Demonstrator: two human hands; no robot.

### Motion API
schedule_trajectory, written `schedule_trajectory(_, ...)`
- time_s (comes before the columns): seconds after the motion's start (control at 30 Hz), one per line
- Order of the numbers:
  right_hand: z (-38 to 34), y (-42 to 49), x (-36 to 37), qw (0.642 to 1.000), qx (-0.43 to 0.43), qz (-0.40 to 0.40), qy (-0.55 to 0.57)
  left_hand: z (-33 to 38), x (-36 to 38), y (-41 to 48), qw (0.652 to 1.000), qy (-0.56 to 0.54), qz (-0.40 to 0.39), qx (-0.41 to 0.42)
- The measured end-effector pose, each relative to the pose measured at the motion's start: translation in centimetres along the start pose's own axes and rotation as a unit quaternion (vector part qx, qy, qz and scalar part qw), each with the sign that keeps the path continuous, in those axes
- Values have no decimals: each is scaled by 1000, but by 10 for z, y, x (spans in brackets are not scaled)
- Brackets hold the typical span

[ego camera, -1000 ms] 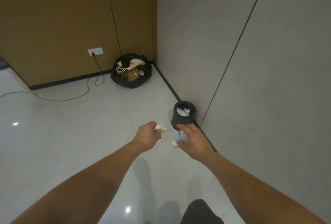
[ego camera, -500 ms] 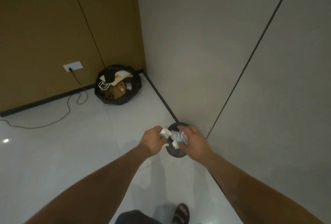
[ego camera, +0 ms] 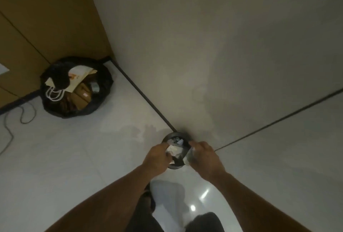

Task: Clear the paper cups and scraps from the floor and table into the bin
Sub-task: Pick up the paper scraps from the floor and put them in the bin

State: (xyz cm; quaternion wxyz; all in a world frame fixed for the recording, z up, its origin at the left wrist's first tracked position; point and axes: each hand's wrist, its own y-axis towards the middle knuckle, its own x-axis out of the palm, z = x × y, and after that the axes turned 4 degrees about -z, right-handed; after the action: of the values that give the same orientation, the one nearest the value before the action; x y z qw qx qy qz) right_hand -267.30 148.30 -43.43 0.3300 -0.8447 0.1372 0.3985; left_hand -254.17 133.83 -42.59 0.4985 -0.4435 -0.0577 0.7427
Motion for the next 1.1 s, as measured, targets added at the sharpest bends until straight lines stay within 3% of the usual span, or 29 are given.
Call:
schedule_trajectory(0.13,32,75,45,998,54,-13,9,-41,28,91,999,15,-38,9)
schedule_trajectory(0.43,160,237,199,994,91,-57,-17,-157,184,269,994,28,-99,22)
schedule_trajectory(0.63,203,263,263,990,91,-102,26,-214,235,289,987,53,-152,12)
schedule_trajectory(0.83,178,211,235,991,96,-84,48,-185,203,242,995,33,-98,4)
schedule_trajectory(0.97,145,158,180,990,112,-76,34,-131,159,206,990,84,-114,-17)
schedule_trajectory(1.1,101,111,115,988,130,-69,37,-75,101,171,988,117,-95,27)
